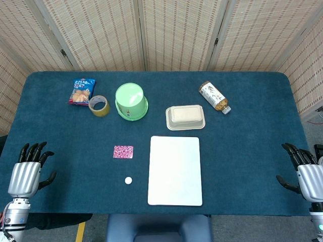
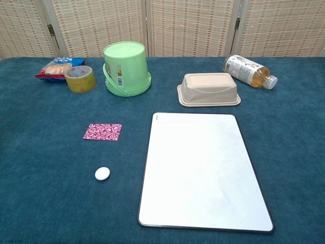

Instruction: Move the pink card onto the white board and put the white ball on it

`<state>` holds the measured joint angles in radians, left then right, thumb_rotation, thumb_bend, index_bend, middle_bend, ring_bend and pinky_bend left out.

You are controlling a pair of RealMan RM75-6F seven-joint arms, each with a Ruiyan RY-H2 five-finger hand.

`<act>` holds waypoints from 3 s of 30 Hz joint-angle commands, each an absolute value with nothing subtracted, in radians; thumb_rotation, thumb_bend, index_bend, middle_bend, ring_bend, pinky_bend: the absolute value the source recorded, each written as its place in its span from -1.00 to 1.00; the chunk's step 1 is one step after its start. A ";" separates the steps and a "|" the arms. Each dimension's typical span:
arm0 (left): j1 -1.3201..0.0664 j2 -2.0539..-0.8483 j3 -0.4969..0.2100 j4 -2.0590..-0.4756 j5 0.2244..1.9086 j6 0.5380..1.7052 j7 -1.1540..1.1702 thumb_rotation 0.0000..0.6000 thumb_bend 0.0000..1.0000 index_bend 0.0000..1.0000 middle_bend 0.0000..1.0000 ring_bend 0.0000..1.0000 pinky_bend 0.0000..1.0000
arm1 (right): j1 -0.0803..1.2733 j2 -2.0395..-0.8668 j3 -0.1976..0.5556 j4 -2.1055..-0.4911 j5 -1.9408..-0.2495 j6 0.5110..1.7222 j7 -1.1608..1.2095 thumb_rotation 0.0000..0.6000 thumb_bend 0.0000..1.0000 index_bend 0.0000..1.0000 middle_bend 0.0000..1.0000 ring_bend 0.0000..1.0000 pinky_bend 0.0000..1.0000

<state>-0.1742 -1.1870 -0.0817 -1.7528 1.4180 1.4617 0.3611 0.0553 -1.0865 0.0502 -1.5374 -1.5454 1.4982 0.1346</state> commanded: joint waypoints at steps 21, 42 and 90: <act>-0.185 -1.184 -0.084 -1.750 1.423 1.447 0.354 1.00 -0.29 -0.35 -0.70 -0.74 -1.00 | 0.052 -1.080 0.047 -1.543 -1.549 1.509 0.135 1.00 -0.51 -0.79 -0.70 -0.60 -0.69; -0.450 -1.239 -0.182 -1.762 1.327 1.107 0.337 1.00 -0.29 -0.39 -0.70 -0.76 -1.00 | 0.045 -1.072 0.045 -1.550 -1.553 1.524 0.133 1.00 -0.51 -0.79 -0.70 -0.60 -0.69; -0.846 -1.609 -0.124 -1.418 0.766 0.892 0.623 1.00 -0.30 -0.40 -0.80 -0.90 -1.00 | 0.020 -1.079 0.042 -1.513 -1.531 1.531 0.176 1.00 -0.51 -0.79 -0.70 -0.60 -0.69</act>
<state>-0.8454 -1.6075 -0.1243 -1.4193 0.7650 0.8912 0.6243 0.0197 -1.0793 0.0424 -1.5129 -1.5313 1.5305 0.1757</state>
